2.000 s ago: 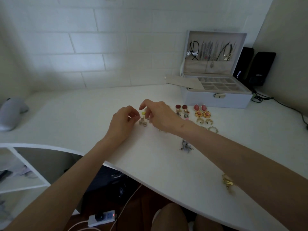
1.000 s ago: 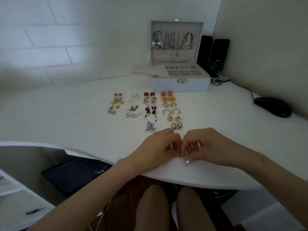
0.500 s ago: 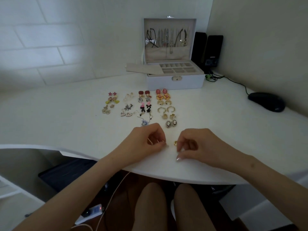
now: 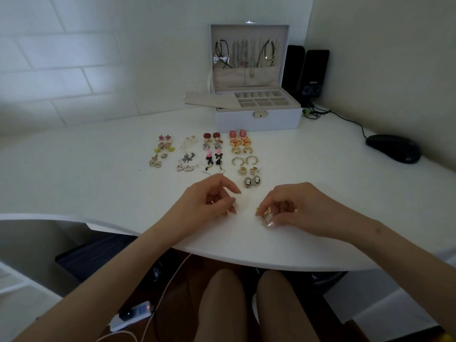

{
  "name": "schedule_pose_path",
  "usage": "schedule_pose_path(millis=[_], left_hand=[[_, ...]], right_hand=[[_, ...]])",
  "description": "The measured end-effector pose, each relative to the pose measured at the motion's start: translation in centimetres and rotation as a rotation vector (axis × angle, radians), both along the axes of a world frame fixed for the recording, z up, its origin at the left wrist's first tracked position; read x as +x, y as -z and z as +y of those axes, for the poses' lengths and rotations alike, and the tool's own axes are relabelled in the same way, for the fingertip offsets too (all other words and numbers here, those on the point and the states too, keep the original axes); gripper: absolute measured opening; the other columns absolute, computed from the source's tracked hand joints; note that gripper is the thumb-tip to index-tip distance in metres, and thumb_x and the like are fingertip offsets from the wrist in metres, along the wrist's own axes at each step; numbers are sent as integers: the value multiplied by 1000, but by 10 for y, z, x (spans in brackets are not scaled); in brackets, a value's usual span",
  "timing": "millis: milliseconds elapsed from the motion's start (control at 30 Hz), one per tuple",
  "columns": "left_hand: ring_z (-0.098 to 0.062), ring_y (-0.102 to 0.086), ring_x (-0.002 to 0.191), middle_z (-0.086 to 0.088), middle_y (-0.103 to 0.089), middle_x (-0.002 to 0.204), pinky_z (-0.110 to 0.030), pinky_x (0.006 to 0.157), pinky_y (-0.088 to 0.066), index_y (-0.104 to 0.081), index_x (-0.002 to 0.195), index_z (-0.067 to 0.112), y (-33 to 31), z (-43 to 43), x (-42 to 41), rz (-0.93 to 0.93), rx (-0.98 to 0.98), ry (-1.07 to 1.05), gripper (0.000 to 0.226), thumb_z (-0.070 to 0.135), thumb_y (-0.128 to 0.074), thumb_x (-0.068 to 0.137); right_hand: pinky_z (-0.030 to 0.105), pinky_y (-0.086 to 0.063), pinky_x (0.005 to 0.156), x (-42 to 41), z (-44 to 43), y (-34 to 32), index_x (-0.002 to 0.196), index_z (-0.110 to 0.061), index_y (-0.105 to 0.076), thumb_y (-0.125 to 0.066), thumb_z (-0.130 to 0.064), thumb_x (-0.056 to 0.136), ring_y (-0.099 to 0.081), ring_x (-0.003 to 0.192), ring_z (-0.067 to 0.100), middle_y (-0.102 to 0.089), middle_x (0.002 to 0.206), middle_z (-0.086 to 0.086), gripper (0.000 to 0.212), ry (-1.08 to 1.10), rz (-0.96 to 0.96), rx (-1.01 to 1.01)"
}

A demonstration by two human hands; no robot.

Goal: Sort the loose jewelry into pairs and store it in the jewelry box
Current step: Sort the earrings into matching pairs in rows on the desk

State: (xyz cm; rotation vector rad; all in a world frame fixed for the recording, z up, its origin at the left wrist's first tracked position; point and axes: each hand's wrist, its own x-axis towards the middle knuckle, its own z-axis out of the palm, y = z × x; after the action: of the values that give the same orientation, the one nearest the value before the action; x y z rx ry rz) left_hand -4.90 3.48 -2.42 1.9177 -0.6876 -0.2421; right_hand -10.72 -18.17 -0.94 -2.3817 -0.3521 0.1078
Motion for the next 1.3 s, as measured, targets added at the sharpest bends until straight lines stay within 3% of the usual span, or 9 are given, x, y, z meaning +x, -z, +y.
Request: schedule_pose_path(millis=[267, 467, 667, 800, 900, 1067, 1167, 1300], left_hand=[[0, -60, 66, 6, -68, 74, -11, 66, -46, -66, 85, 18, 0, -2, 1, -63, 104, -38, 14, 7, -58, 87], [-5, -52, 68, 11, -56, 76, -10, 62, -40, -57, 87, 23, 4, -9, 0, -353, 214, -188, 8, 20, -64, 84], [-3, -39, 86, 8, -51, 101, -15, 67, -33, -61, 106, 21, 10, -21, 7, -611, 413, -175, 22, 31, -63, 86], [-5, -39, 85, 6, -53, 97, -18, 69, -31, -60, 98, 17, 9, -24, 6, -619, 442, -138, 12, 24, -59, 89], [-6, -46, 82, 9, -54, 92, -19, 69, -37, -59, 96, 18, 9, -21, 5, -633, 426, -100, 9, 20, -60, 88], [2, -50, 82, 24, -52, 81, -7, 71, -36, -60, 94, 24, 5, -7, 6, -501, 353, 31, 13, 19, -66, 84], [4, -52, 87, 23, -58, 82, -4, 72, -35, -62, 90, 26, 2, 2, 6, -447, 328, 101, 17, 13, -68, 82], [0, -55, 88, 18, -60, 90, -11, 74, -41, -61, 93, 31, -2, 12, 3, -417, 290, 117, 23, 11, -67, 83]], right_hand=[[15, -42, 60, 0, 2, -2, 73, -21, -70, -80, -16, 70, -52, 63, 0, -63, 71, -10, 12, 31, 3, 13], [17, -46, 62, 2, 0, -8, 77, -20, -73, -79, -13, 71, -55, 66, 2, -65, 77, -6, 12, -1, 64, -5], [18, -47, 63, 0, 0, -7, 74, -20, -73, -80, -14, 70, -57, 67, 3, -66, 78, -7, 10, 23, 55, 20], [19, -50, 65, -3, -2, -7, 74, -20, -73, -79, -10, 71, -61, 69, 5, -67, 80, -6, 12, 37, 31, 78], [21, -54, 64, -4, -3, -9, 74, -15, -72, -75, 0, 74, -67, 66, 14, -71, 76, 5, 15, 91, 81, 245], [17, -52, 61, -1, -2, -11, 75, -5, -72, -71, 7, 73, -68, 62, 12, -72, 68, 5, 12, 133, 92, 420], [17, -53, 61, 1, 0, -12, 78, -1, -72, -69, 9, 74, -68, 63, 14, -72, 69, 6, 11, 135, 97, 455], [21, -55, 62, 4, 6, -11, 78, -1, -72, -69, 8, 75, -68, 63, 15, -72, 72, 15, 10, 125, 104, 470]])
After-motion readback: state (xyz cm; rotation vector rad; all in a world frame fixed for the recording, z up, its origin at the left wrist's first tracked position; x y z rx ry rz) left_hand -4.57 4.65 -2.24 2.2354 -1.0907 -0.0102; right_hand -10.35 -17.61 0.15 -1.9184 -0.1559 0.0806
